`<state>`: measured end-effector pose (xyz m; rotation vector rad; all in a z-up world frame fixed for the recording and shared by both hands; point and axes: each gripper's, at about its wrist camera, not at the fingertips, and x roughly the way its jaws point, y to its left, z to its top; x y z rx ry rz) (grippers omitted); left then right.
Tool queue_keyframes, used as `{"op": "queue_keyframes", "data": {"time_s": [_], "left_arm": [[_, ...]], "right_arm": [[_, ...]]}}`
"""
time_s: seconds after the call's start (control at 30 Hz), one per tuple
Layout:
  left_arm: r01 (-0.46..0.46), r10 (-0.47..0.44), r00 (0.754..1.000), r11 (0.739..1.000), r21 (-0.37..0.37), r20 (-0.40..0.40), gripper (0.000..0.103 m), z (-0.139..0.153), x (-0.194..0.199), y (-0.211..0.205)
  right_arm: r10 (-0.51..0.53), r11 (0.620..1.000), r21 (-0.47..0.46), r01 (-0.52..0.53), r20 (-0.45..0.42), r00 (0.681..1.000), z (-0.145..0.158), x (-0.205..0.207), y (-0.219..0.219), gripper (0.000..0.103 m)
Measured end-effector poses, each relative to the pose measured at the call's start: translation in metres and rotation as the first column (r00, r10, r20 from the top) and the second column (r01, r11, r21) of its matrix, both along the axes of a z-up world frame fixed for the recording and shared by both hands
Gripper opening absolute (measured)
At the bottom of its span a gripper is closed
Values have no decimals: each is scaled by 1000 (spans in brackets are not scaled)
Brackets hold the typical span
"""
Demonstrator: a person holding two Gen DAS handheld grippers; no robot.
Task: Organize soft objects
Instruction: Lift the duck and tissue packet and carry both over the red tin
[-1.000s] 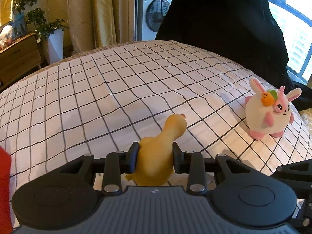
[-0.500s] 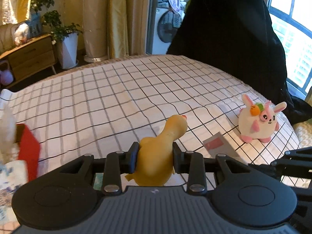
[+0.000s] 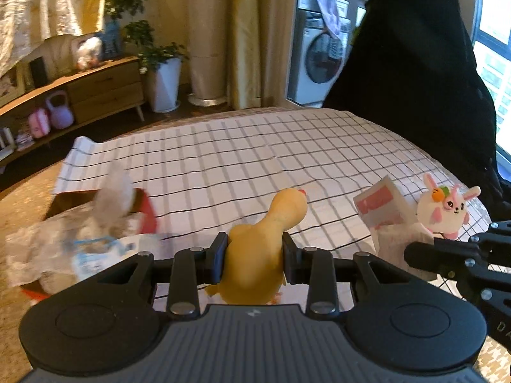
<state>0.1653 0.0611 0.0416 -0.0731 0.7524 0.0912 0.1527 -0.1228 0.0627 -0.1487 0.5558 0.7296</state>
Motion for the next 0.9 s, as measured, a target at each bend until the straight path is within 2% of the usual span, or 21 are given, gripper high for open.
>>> {"op": "queue_keyframes", "data": {"time_s": [0.47,0.9], "left_arm": [[-149,149,989,988,33,12,34,30,-50,83],[-299,298,954,954,24,9,34,24,-52,166]], "right_arm": [[100,995,23,-101,40,994,34,-11,76,1],[142,990,-9,-142,32,989,21,-2,163,1]]}}
